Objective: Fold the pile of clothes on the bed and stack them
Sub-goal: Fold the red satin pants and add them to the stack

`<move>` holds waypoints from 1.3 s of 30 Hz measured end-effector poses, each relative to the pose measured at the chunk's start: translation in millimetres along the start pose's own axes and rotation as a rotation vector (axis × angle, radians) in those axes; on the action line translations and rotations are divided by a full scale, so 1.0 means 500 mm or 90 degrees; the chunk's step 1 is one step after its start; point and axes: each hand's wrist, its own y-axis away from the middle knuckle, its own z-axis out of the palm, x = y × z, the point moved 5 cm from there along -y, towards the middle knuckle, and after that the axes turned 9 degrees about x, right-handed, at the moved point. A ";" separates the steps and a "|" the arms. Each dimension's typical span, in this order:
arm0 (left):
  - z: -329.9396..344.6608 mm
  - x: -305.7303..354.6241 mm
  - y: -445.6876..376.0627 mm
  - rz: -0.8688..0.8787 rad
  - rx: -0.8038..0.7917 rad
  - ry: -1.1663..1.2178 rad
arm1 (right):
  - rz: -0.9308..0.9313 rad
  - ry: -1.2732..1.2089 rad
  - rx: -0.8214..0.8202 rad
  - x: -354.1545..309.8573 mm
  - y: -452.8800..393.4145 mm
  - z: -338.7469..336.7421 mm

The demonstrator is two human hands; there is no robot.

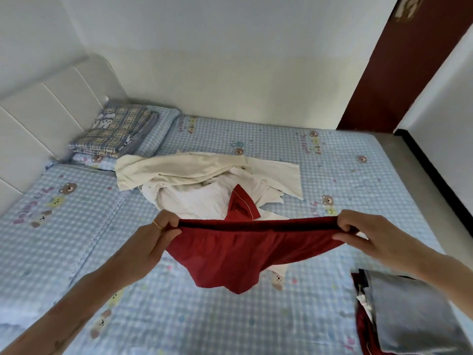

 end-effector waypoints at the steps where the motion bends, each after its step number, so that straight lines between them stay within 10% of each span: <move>1: 0.019 0.020 0.005 -0.010 0.006 0.014 | 0.033 -0.008 0.026 0.015 0.004 -0.018; 23: 0.561 0.502 0.119 -0.208 -0.224 0.546 | 0.287 0.214 0.108 0.243 0.066 -0.325; 39: 0.427 -0.184 0.285 -0.763 0.181 0.471 | 0.176 0.056 -0.285 0.108 -0.353 0.398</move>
